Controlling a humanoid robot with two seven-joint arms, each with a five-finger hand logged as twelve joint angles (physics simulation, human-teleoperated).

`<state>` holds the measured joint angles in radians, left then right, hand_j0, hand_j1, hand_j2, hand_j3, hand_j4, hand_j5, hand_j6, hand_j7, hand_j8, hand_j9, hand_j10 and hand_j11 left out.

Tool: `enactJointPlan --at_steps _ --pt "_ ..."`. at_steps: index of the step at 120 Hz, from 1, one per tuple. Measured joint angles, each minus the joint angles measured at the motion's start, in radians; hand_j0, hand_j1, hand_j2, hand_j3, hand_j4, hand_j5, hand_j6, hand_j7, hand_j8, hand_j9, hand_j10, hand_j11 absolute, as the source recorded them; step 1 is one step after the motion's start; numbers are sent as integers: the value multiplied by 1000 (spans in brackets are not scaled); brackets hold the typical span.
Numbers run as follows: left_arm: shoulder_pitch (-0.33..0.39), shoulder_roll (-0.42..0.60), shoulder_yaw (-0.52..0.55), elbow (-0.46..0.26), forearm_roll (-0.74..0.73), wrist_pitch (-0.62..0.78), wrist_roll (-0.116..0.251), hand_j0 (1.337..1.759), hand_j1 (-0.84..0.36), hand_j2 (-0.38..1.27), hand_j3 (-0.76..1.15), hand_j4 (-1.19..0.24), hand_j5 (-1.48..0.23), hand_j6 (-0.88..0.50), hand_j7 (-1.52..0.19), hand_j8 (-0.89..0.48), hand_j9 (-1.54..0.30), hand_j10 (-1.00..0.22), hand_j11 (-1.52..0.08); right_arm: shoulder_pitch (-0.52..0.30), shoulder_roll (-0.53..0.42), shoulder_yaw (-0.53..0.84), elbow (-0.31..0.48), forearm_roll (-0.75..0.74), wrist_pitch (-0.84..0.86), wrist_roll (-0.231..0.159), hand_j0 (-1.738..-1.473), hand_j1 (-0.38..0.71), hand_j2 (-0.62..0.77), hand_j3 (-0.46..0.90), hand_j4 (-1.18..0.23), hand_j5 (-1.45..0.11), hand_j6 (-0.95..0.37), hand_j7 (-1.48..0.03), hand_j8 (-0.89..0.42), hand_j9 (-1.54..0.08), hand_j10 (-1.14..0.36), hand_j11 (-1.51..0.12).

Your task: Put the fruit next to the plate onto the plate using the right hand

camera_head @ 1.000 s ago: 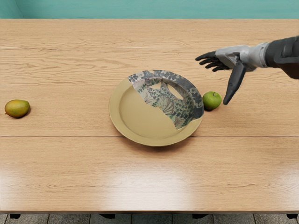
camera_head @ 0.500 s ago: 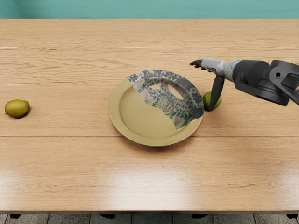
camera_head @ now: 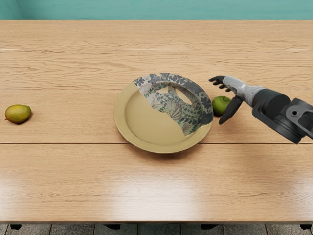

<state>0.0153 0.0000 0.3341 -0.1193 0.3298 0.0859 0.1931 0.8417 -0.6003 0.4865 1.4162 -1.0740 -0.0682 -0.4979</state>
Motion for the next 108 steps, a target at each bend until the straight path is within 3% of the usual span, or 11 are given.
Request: enactJointPlan --at_steps 46,108 --pt "0 0 0 0 0 0 0 1658 58 49 0 -243 -316 -243 -316 -243 -316 -243 -316 16 51 1 -144 -4 -7 42 -1658 -30 -51 0 -270 -348 -272 -348 -271 -348 -270 -348" --pt "0 0 0 0 0 0 0 1658 58 49 0 -243 -316 -243 -316 -243 -316 -243 -316 -4 75 -12 -155 -3 -39 59 -1658 33 -61 0 -322 -416 -323 -415 -322 -416 -321 -415"
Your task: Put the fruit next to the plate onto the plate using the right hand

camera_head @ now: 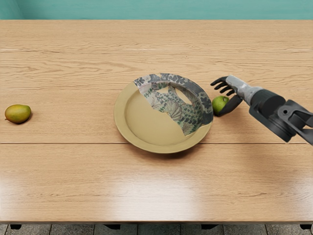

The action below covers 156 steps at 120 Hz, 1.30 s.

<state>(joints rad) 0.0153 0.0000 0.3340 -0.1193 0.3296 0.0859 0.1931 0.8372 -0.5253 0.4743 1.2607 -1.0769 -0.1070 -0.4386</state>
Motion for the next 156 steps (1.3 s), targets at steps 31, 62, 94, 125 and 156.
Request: enactJointPlan --at_steps 31,62,94,125,156 --pt "0 0 0 0 0 0 0 1658 58 49 0 -243 -316 -243 -316 -243 -316 -243 -316 -28 -2 -2 2 -1 2 31 -1658 77 -68 0 -360 -463 -360 -463 -340 -464 -359 -464" --pt "0 0 0 0 0 0 0 1658 58 49 0 -243 -316 -243 -316 -243 -316 -243 -316 -32 -2 0 2 1 7 29 -1657 182 -53 0 -475 -607 -458 -610 -323 -614 -443 -616" --pt "0 0 0 0 0 0 0 1658 58 49 0 -243 -316 -243 -316 -243 -316 -243 -316 -32 -6 1 3 2 9 27 -1654 185 57 0 -537 -688 -482 -691 -347 -697 -463 -699" --pt "0 0 0 0 0 0 0 1658 58 49 0 -243 -316 -243 -316 -243 -316 -243 -316 -31 -41 6 3 33 11 32 -1655 189 231 0 -589 -774 -518 -768 -395 -781 -503 -782" --pt "0 0 0 0 0 0 0 1658 58 49 0 -243 -316 -243 -316 -243 -316 -243 -316 -10 -125 13 51 96 25 29 -1656 185 271 0 -617 -821 -526 -810 -402 -825 -507 -822"
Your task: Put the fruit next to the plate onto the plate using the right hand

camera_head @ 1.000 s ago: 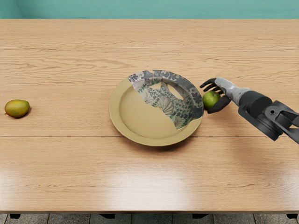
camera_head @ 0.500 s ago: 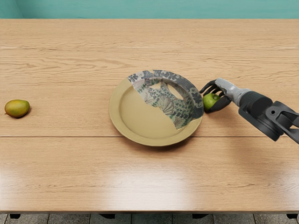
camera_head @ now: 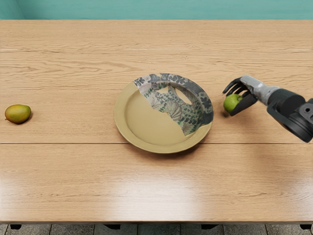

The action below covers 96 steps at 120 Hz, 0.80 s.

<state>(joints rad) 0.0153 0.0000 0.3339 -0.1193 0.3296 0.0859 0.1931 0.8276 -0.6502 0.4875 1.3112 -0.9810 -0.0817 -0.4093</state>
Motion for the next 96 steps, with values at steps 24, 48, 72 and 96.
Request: enactJointPlan --at_steps 24,48,72,96 --pt "0 0 0 0 0 0 0 1658 58 49 0 -243 -316 -243 -316 -243 -316 -243 -316 13 -36 47 38 42 67 -3 -1656 180 270 0 -623 -832 -525 -819 -403 -835 -511 -829" --pt "0 0 0 0 0 0 0 1658 58 49 0 -243 -316 -243 -316 -243 -316 -243 -316 15 -56 151 72 120 205 2 -1656 185 281 0 -621 -839 -524 -821 -401 -839 -510 -831" --pt "0 0 0 0 0 0 0 1658 58 49 0 -243 -316 -243 -316 -243 -316 -243 -316 17 -22 198 99 173 268 3 -1657 198 305 1 -616 -840 -515 -818 -390 -836 -504 -827" --pt "0 0 0 0 0 0 0 1658 58 48 0 -243 -316 -243 -316 -243 -316 -243 -316 54 75 203 98 183 278 -5 -1658 226 339 0 -610 -842 -499 -815 -378 -831 -492 -821"
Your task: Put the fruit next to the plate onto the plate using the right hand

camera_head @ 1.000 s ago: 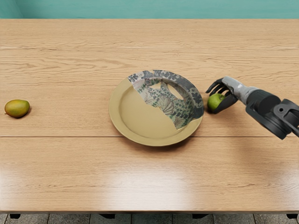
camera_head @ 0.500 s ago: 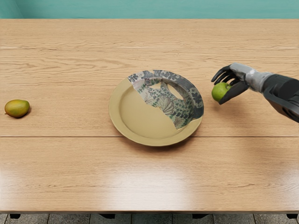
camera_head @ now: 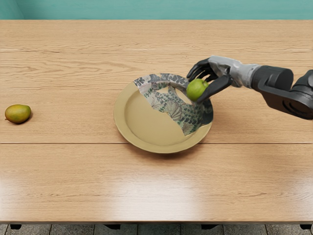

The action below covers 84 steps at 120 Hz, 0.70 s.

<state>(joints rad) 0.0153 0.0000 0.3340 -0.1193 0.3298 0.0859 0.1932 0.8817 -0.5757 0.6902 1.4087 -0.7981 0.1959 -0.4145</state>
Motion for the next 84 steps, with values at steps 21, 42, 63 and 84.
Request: enactJointPlan --at_steps 21,42,63,84 --pt "0 0 0 0 0 0 0 1658 58 48 0 -243 -316 -243 -316 -243 -316 -243 -316 14 77 -2 -8 2 11 -2 -1658 254 395 1 -605 -843 -495 -813 -371 -830 -487 -818" --pt "0 0 0 0 0 0 0 1658 58 48 0 -243 -316 -243 -316 -243 -316 -243 -316 5 116 -16 -12 1 15 2 -1657 236 335 0 -609 -831 -490 -810 -371 -825 -476 -818" --pt "0 0 0 0 0 0 0 1658 58 49 0 -243 -316 -243 -316 -243 -316 -243 -316 -14 135 -32 -13 0 15 6 -1657 219 320 0 -613 -825 -507 -809 -387 -826 -490 -819" --pt "0 0 0 0 0 0 0 1658 58 49 0 -243 -316 -243 -316 -243 -316 -243 -316 -30 139 -36 -12 0 15 7 -1657 206 305 0 -613 -818 -517 -806 -396 -824 -498 -818"
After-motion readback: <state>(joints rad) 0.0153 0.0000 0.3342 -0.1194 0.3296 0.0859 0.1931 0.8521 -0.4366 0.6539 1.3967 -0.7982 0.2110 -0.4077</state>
